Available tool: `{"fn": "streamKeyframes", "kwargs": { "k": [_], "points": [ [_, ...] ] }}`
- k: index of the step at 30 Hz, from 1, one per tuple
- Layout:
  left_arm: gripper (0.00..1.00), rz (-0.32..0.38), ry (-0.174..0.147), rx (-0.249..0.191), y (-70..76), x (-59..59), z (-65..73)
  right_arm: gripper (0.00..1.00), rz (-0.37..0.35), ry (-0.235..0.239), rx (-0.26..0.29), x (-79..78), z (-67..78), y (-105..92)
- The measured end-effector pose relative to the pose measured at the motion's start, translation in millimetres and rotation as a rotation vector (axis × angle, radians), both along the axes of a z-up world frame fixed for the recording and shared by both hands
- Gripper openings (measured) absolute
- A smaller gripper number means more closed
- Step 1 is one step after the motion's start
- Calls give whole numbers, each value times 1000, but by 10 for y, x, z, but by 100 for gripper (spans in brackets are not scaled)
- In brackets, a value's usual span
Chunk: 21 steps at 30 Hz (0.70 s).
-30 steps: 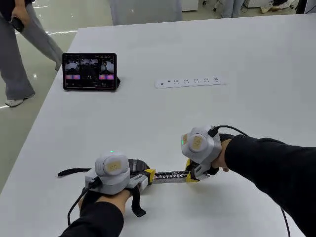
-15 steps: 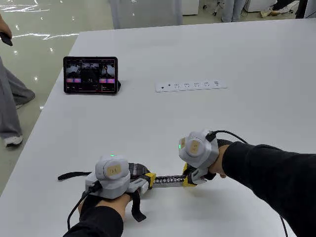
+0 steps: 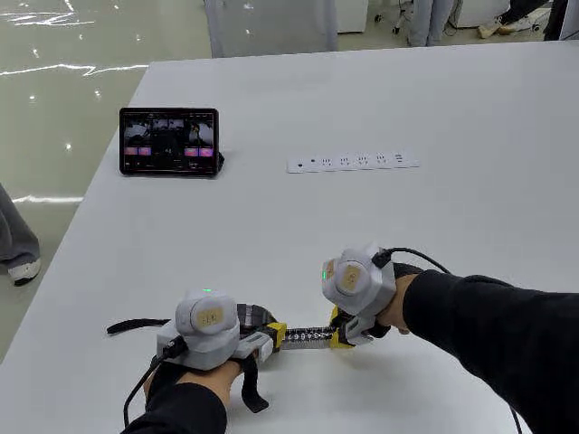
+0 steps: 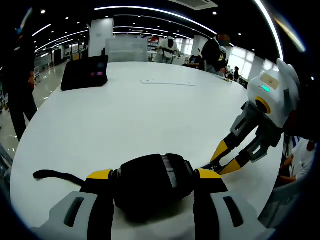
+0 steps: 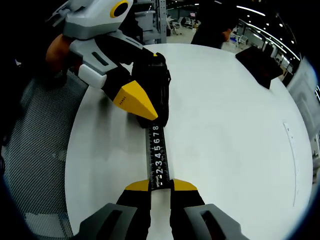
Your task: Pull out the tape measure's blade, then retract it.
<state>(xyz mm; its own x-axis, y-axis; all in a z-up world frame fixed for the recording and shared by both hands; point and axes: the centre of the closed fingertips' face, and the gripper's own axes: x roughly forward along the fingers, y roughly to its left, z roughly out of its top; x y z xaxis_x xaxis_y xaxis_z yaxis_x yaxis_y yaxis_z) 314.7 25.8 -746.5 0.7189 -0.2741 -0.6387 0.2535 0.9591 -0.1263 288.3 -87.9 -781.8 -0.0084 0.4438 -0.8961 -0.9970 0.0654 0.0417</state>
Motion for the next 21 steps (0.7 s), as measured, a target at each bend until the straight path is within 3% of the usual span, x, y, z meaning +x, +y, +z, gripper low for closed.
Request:
{"fn": "streamKeyframes", "kwargs": {
  "k": [21],
  "points": [
    [60, 2, 6, -15, 9, -2, 7, 10, 1, 4, 15, -3, -7, 121]
  ]
}}
